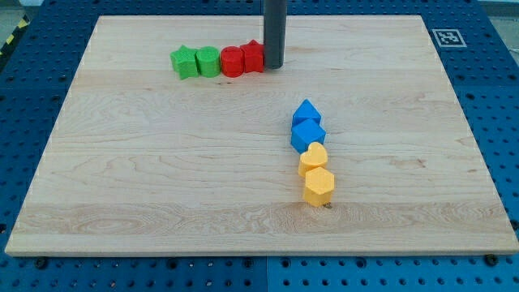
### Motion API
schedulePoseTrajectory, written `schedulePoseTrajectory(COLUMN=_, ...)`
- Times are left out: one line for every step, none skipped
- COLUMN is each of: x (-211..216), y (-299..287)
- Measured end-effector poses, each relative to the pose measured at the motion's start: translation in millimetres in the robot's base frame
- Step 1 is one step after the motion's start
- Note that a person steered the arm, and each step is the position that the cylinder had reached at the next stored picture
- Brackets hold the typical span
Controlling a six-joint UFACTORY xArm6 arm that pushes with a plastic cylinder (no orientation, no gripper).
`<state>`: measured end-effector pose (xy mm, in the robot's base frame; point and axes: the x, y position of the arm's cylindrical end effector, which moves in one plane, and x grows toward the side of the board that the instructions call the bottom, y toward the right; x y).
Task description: Separate the yellow blocks a bit from each other
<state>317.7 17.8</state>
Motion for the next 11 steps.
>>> schedulePoseTrajectory(x=0, y=4)
schedulePoseTrajectory(x=10, y=47)
schedulePoseTrajectory(x=37, y=98)
schedulePoseTrajectory(x=82, y=132)
schedulePoseTrajectory(x=115, y=161)
schedulePoseTrajectory(x=163, y=187)
schedulePoseTrajectory(x=194, y=173)
schedulePoseTrajectory(x=202, y=141)
schedulePoseTrajectory(x=202, y=101)
schedulePoseTrajectory(x=201, y=61)
schedulePoseTrajectory(x=199, y=48)
